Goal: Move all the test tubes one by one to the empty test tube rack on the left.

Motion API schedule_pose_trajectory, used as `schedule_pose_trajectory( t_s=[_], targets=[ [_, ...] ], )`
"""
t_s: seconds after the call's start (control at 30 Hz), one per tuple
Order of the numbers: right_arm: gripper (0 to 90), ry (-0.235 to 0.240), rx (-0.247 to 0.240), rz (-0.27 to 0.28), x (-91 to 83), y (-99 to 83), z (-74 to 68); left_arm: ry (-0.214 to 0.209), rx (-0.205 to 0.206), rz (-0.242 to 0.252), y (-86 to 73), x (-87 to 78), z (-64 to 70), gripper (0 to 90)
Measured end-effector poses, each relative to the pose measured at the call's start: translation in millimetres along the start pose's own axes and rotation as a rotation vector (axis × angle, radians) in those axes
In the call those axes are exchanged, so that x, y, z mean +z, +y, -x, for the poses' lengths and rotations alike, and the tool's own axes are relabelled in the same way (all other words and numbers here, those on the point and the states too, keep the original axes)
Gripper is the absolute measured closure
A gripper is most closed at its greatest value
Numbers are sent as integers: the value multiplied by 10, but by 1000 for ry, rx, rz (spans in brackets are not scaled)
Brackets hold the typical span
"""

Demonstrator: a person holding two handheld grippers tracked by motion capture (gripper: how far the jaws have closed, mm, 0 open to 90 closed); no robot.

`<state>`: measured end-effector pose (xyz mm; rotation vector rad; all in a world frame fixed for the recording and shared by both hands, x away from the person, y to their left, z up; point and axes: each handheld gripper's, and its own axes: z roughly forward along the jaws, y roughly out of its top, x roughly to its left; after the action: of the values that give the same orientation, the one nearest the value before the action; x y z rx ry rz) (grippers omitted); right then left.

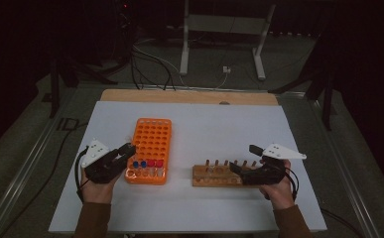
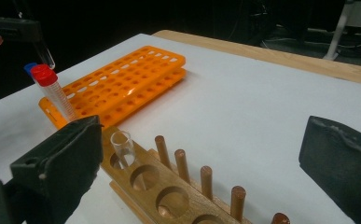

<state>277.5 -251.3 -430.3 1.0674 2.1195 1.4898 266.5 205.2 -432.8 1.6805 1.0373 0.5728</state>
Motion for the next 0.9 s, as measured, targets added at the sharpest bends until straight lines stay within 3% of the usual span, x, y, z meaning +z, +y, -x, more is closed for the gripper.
schedule_pose_trajectory(
  t_s=[0.4,0.9],
  targets=[
    [1,-1,5,-8,-1,-42,10,10,-12,-32,-171,-17,-102,762],
    [1,3,11,-10,31,-80,-3,17,-12,-79,-328,85,-156,762]
  ],
)
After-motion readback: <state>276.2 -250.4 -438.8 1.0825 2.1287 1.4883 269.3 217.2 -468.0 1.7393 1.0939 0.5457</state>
